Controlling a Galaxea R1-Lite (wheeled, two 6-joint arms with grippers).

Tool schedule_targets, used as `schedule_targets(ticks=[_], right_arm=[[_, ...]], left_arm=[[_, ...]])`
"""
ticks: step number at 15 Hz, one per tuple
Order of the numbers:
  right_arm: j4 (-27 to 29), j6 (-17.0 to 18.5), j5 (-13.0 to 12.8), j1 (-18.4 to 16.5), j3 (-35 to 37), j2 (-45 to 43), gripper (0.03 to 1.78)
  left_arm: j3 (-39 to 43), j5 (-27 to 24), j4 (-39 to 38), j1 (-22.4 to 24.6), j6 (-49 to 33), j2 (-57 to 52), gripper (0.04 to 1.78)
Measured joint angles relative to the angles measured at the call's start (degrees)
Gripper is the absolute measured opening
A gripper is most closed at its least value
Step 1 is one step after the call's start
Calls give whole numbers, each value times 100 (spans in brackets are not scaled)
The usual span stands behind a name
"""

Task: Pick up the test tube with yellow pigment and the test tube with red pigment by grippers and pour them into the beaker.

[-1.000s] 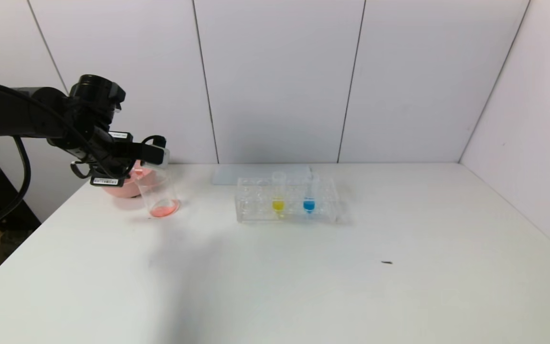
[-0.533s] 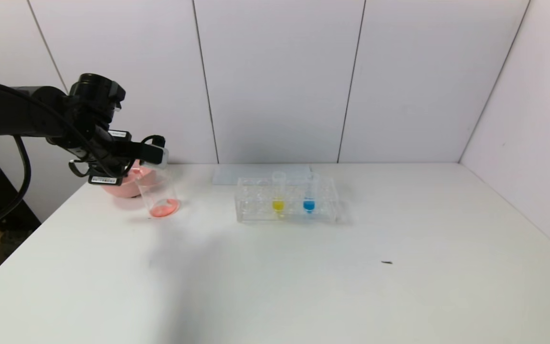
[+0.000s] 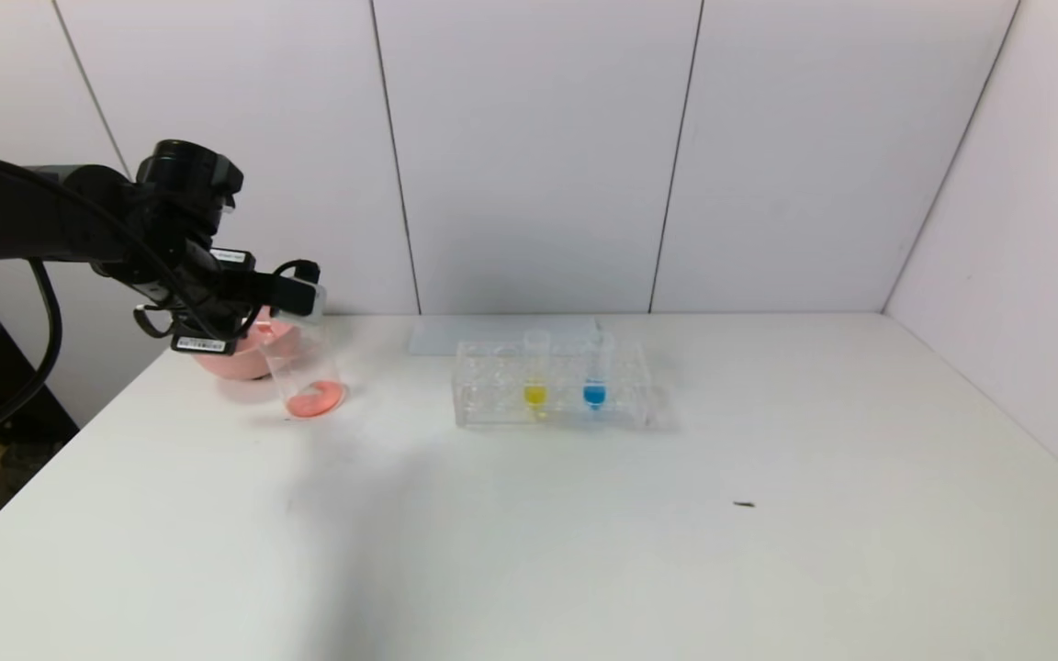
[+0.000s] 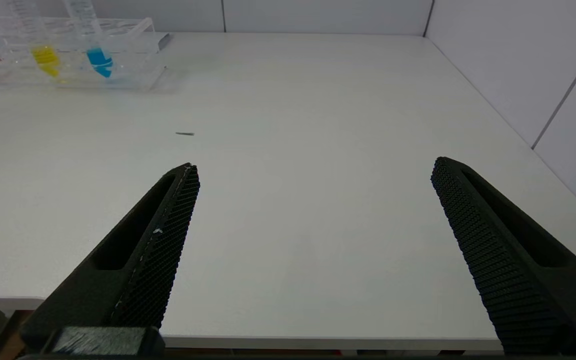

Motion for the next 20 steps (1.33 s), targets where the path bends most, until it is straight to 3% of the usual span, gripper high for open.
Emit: schedule_targets(ticks=[20], right_arm=[[0,0,0,0,0,0,170]], left_arm=[[-28,199,11,-60,94,17,44]])
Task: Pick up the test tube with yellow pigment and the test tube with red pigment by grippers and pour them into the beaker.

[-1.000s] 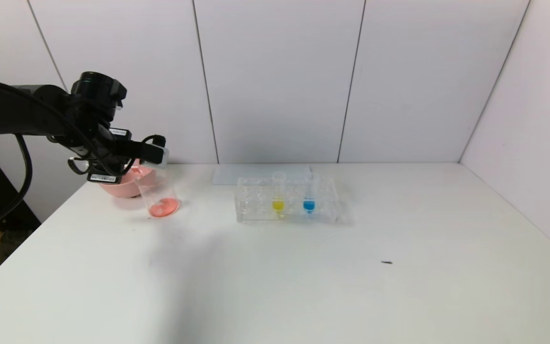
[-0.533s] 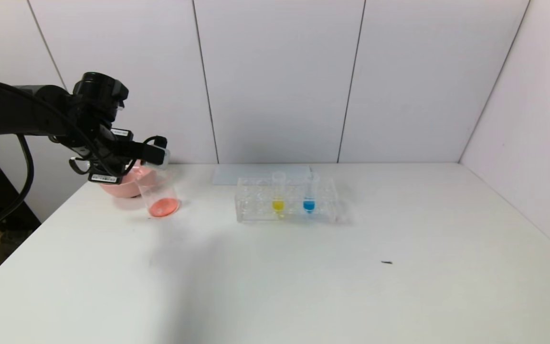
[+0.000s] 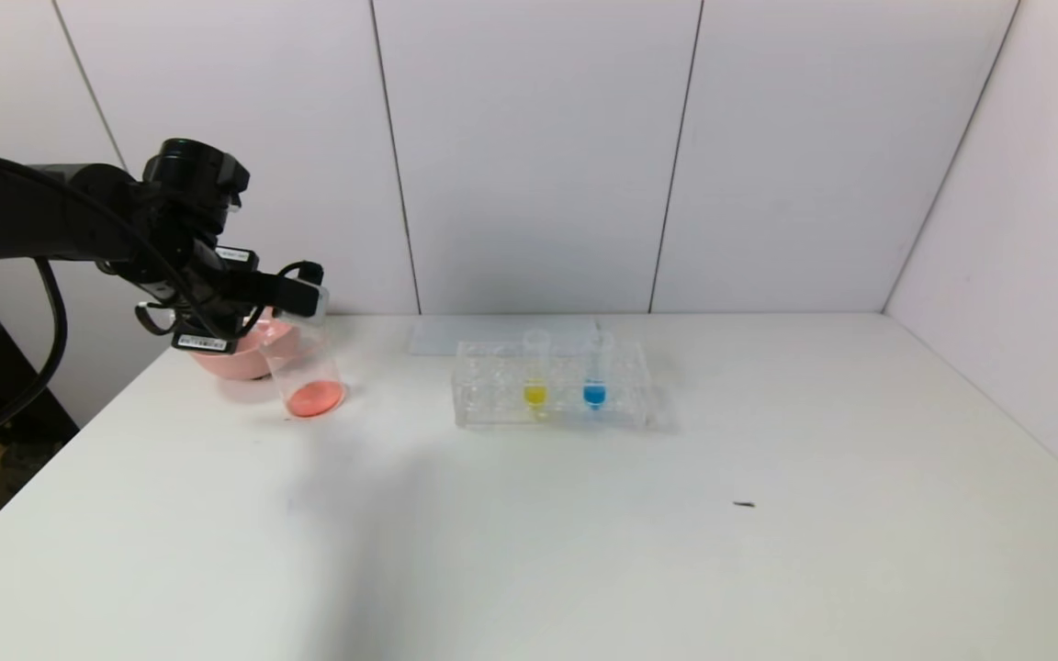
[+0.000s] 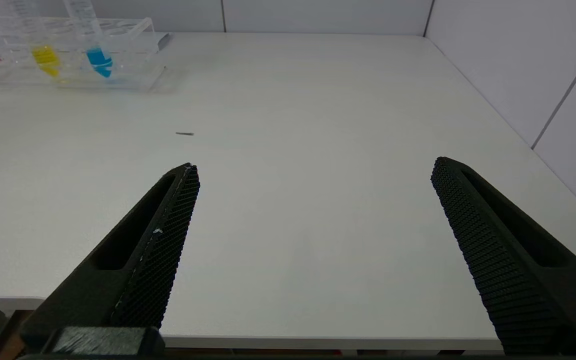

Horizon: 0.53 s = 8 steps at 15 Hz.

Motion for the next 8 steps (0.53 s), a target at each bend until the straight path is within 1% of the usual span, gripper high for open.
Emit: schedule_targets(ticks=[8], right_arm=[[0,0,0,0,0,0,170]], left_arm=[[2,46,2,-4,154,-9,44]])
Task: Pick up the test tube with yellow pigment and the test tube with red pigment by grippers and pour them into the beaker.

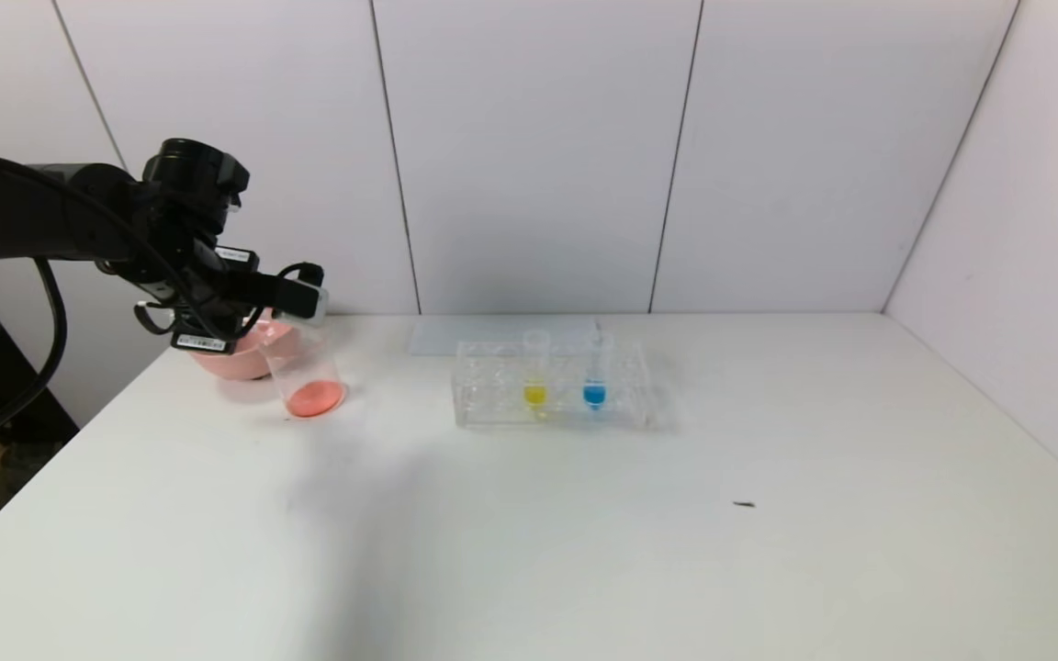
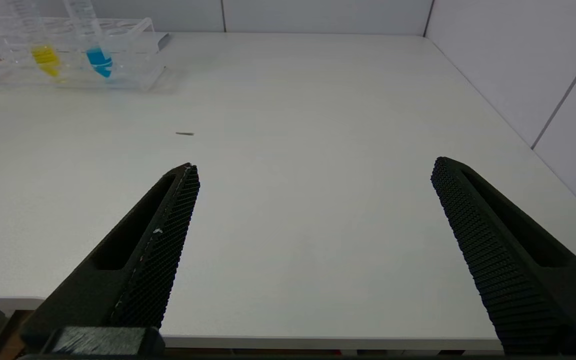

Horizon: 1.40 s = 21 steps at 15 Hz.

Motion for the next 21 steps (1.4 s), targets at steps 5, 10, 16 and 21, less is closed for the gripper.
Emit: schedule_targets(ticks=[5,10,16,21], right_arm=[[0,0,0,0,0,0,170],[0,0,0,0,0,0,170],[0,0,0,0,0,0,170],[0,0,0,0,0,0,170]], left_arm=[[-41,246,-11,-88,88,-9,44],[-77,351,-13,-195,100,0,44],[-52,513,-6,-228,144,0,44],[-29,784,-4,-265,273,-2,44]])
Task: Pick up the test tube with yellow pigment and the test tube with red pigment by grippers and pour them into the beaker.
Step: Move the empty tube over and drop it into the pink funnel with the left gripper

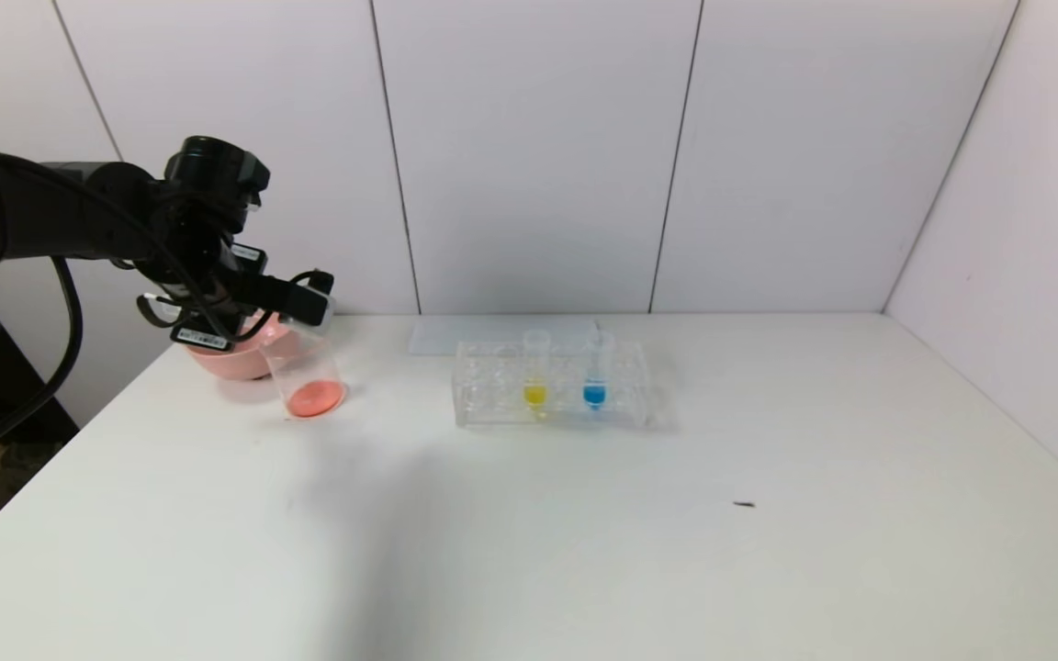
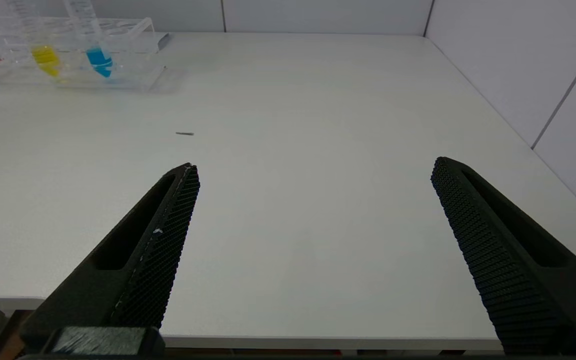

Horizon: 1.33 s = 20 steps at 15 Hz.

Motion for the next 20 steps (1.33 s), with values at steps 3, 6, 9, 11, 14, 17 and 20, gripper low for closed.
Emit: schedule_targets(ticks=[3,6,9,11,14,17,20], right_arm=[[0,2,0,0,0,0,170],[0,0,0,0,0,0,170],[0,2,0,0,0,0,170],[0,0,0,0,0,0,170],[0,0,0,0,0,0,170],[0,0,0,0,0,0,170],[0,2,0,0,0,0,170]], left_arm=[[10,18,9,-50,5,-1,44],[11,52,11,-88,5,-11,44],[18,57,6,-91,-6,-20,44],[18,49,1,-88,-41,-43,44],[-21,-194,-60,17,-190,-100,44],[-56,-605,-88,166,-444,-205,44],[-69,-717,-88,221,-872,-310,44]])
